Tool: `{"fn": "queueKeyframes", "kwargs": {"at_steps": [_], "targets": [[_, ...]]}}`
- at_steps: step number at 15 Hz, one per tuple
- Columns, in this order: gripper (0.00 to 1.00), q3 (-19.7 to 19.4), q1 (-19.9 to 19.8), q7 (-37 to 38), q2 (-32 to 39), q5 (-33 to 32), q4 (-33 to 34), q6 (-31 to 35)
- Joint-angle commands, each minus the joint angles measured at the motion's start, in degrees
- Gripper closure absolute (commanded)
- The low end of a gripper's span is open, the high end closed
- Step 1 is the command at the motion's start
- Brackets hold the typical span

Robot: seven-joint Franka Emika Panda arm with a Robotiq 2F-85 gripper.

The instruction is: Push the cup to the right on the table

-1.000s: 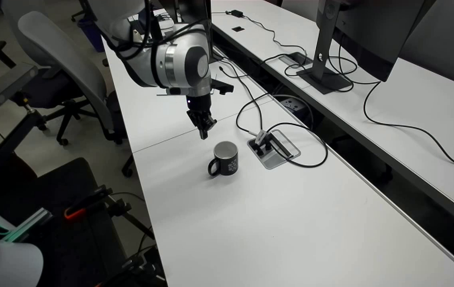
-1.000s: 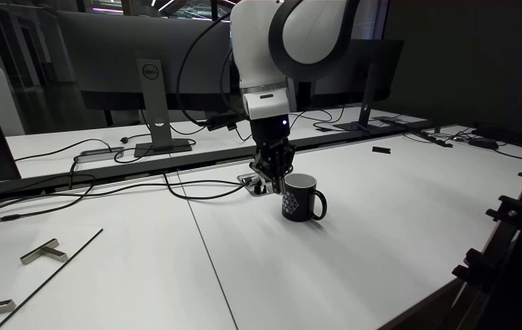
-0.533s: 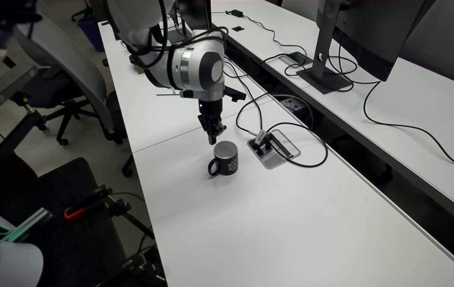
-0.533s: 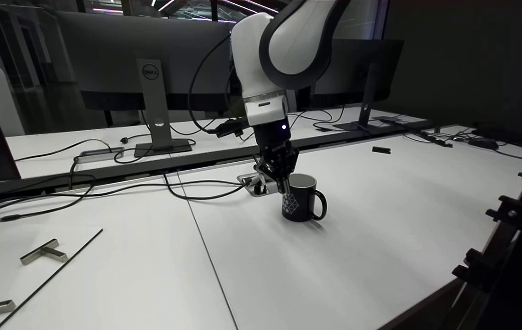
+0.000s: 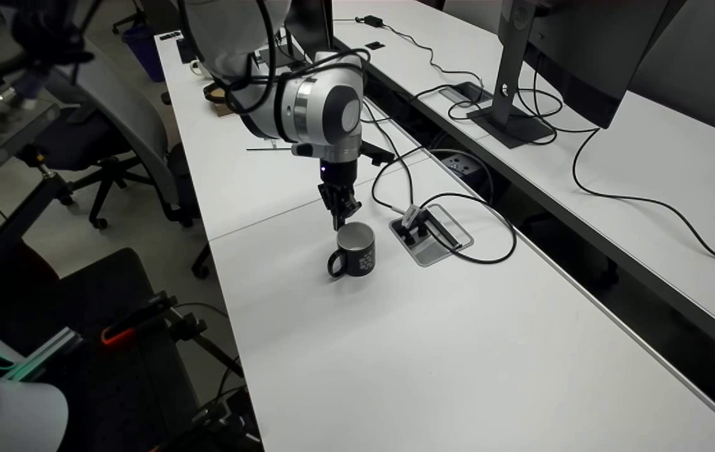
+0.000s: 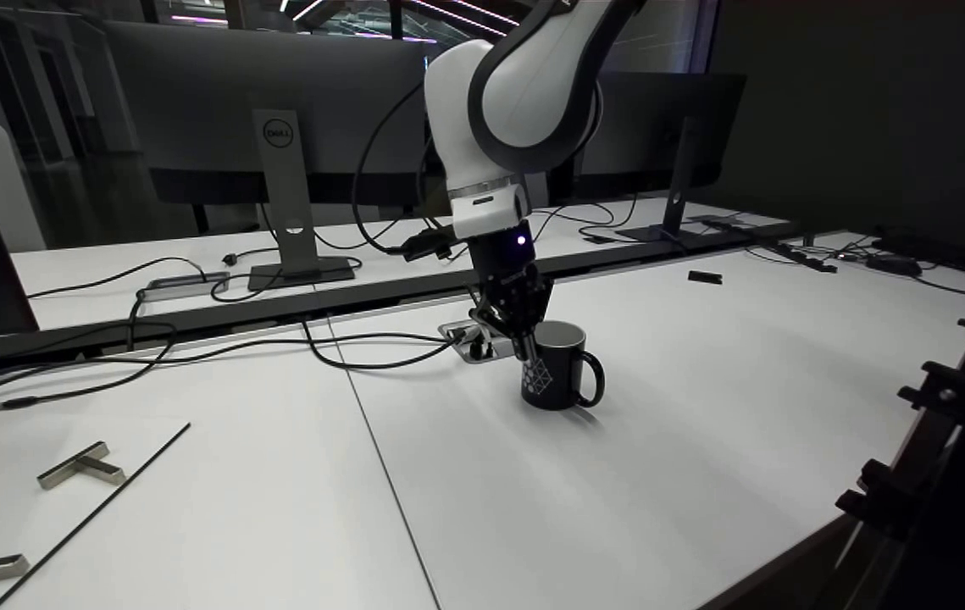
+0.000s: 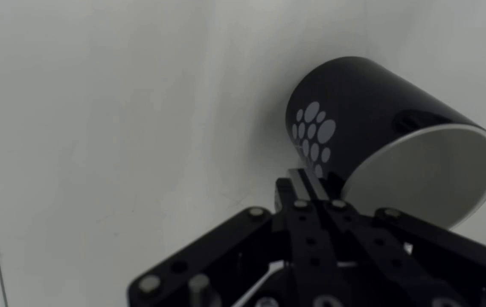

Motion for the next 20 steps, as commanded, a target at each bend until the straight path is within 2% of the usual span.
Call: {"fn": "queueKeyframes", "kwargs": {"at_steps": [1,2,4,7,13,20], "targets": [[1.0,-0.11,-0.18,0.69,1.35,1.54,1.48,-1.43],[1.0,-3.4,2.81,-1.23,0.65,5.53,1.32,-0.37],[1.0,-3.31,2.38,0.04,0.73,5.91,1.09,-0.9],[1.0,-6.05,4.52,-0.34,0.25,8.43,1.12,-0.96],[1.0,-9.15,6.28,0.63,-0.37,9.18,1.18,-1.64],[1.0,-11.41,6.21,1.39,-1.66,8.87,-0.04,-2.12]]}}
